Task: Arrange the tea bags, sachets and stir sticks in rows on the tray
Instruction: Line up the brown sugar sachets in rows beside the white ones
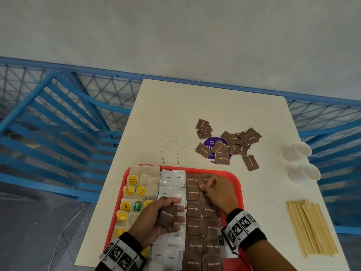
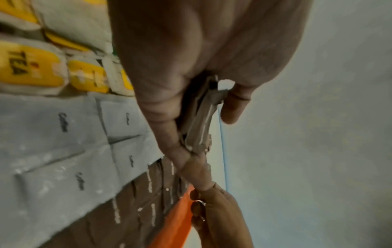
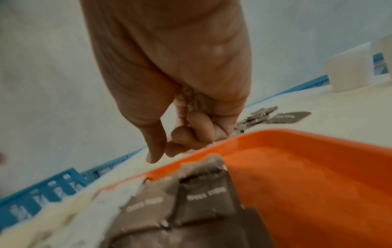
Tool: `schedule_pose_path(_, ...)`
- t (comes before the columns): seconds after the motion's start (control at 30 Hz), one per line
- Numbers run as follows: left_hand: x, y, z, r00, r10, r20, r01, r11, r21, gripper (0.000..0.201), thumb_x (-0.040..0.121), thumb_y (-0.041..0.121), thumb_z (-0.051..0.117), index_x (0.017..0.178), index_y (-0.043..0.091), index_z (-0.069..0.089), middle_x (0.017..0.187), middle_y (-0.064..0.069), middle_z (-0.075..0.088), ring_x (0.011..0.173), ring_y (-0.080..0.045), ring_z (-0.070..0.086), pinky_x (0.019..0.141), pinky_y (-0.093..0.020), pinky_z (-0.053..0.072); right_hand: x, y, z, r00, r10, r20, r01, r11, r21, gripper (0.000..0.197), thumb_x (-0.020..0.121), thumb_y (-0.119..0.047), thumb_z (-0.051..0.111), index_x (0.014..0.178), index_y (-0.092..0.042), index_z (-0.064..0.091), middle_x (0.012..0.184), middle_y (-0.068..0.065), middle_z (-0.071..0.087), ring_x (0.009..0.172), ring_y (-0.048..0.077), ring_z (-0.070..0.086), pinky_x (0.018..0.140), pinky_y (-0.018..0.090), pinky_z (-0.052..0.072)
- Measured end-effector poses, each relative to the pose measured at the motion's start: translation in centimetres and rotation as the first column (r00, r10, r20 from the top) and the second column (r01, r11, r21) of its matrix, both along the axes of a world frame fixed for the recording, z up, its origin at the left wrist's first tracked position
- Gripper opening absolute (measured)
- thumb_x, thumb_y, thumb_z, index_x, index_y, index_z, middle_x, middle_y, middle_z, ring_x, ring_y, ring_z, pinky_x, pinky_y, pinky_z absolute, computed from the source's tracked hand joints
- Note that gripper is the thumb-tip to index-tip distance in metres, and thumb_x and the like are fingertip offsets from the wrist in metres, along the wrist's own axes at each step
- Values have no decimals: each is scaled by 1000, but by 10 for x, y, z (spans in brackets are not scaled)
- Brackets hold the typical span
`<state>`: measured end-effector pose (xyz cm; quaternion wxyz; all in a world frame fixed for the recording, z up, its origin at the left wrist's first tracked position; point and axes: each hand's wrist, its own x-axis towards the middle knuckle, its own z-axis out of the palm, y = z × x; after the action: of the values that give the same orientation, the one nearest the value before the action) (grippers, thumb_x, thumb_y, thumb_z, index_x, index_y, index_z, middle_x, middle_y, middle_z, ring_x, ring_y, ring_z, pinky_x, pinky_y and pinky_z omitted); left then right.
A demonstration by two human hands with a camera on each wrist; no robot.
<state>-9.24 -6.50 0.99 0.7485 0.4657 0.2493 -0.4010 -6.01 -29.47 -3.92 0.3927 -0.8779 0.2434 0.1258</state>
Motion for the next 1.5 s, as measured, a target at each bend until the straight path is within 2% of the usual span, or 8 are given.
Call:
schedule_pose_path(0.2, 7, -14, 13, 999, 1, 51, 10, 978, -207, 32, 96, 4, 50, 127, -1, 59, 125, -26, 65, 119, -45, 60, 87, -51, 58, -44, 12, 60, 984, 152, 95, -176, 922, 345, 34, 79, -59, 71, 85, -25, 68, 77, -6, 68, 66, 4, 59, 63, 21, 46)
schedule_pose_path(0.4, -5, -42, 21, 953, -122, 277, 107, 992, 67, 24, 91, 5, 65, 114, 0, 70, 110, -24, 72, 98, -37, 72, 69, -39, 63, -72, 13, 72, 975, 32, 222, -119, 912, 393, 12, 86, -29, 75, 81, -18, 72, 75, -4, 72, 66, 5, 65, 63, 19, 49)
schedule_pose_path(0.6, -8, -48, 29, 919, -158, 361, 95, 978, 185, 23, 88, 20, 70, 89, -2, 68, 72, -16, 69, 59, -22, 65, 53, -30, 54, -91, -6, 74, 966, -216, 143, 53, 703, 710, 30, 86, -35, 69, 82, -5, 69, 69, 7, 64, 60, 17, 53, 54, 25, 42)
schedule_pose_path(0.87, -10, -49, 23, 793, -388, 469, 221, 902, 372, 25, 95, 21, 65, 78, 3, 66, 62, -9, 66, 52, -17, 61, 49, -28, 50, -96, -6, 73, 971, -208, 120, 60, 694, 717, 22, 93, -26, 66, 91, -4, 72, 78, 7, 74, 60, 11, 61, 51, 22, 45)
schedule_pose_path(1.03, -12, -47, 18, 650, -539, 536, 282, 826, 489, 32, 99, 26, 58, 79, 3, 67, 62, -10, 69, 47, -19, 60, 49, -29, 51, -92, 1, 73, 963, -264, 58, 136, 659, 740, 24, 93, -23, 64, 73, -15, 74, 75, 9, 73, 65, 18, 65, 63, 30, 50)
schedule_pose_path(1.17, -12, -46, 8, 728, -425, 538, 195, 880, 432, 25, 100, 24, 56, 88, 5, 66, 62, -13, 68, 55, -33, 56, 48, -29, 47, -93, 0, 66, 951, -302, -63, 224, 537, 813, 29, 97, -34, 59, 91, -11, 76, 87, 12, 73, 70, 19, 65, 62, 32, 50)
schedule_pose_path(1.37, -22, -38, -2, 737, -482, 474, 300, 862, 410, 26, 97, 29, 61, 91, 4, 67, 59, -9, 65, 51, -26, 56, 45, -27, 45, -99, -8, 58, 970, -233, 75, 128, 744, 656, 23, 83, -29, 75, 80, -6, 76, 66, 11, 69, 57, 15, 59, 52, 20, 47)
schedule_pose_path(1.5, -17, -26, -3, 655, -623, 428, 407, 768, 495, 19, 90, 29, 73, 92, 11, 70, 61, -6, 65, 50, -17, 56, 46, -27, 44, -94, -18, 65, 987, 136, 91, -161, 900, 404, 14, 80, -28, 81, 70, -19, 76, 67, -6, 73, 60, 3, 61, 59, 16, 47)
